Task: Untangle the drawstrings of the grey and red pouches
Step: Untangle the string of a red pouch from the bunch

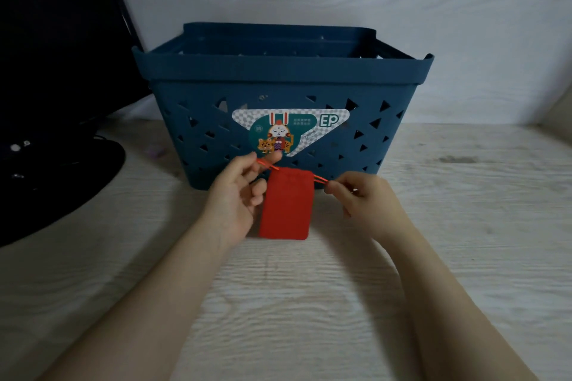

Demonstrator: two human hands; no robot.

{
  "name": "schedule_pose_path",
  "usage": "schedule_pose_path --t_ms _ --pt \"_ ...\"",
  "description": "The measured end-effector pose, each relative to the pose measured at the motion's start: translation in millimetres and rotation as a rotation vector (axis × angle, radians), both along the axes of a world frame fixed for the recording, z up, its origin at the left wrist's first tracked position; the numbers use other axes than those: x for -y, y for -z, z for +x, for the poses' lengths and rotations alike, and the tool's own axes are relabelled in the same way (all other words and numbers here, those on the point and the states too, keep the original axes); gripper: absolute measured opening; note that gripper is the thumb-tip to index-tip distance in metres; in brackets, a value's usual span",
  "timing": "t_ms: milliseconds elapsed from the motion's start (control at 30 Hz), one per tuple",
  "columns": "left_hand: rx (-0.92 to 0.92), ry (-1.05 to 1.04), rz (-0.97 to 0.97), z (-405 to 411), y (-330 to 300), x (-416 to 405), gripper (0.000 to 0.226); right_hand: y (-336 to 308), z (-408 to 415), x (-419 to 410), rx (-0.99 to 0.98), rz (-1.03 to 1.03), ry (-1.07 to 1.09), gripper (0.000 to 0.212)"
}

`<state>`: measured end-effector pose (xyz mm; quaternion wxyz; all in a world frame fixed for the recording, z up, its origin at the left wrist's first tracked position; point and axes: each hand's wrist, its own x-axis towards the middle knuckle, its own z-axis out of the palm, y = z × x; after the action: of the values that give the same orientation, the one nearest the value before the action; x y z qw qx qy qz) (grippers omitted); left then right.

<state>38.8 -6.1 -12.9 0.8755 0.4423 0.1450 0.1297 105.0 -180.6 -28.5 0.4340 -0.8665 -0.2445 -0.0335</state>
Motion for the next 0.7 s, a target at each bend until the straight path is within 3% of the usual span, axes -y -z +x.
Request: schedule_pose_path --t_ms 100,333,500,700 --pt "-0.007 -0.009 -0.110 0.2 0.0 -1.8 0.028 -1.4 -0.8 1.1 -0.085 0.083 0.018 0.031" --pt "-0.038 0.051 -0.091 1.0 1.9 3.9 0.026 -9.0 -2.5 3.1 -0.793 0.944 -0.063 0.041" --pt "-0.079 0.209 -0.021 -2.7 6.1 17.4 0.020 -5.3 -9.4 -10.1 -0.912 1.139 -0.212 0.028" --pt "-0.112 0.285 0.050 -3.0 6.0 17.3 0.020 2.7 -7.8 -18.5 -0.895 1.239 -0.245 0.022"
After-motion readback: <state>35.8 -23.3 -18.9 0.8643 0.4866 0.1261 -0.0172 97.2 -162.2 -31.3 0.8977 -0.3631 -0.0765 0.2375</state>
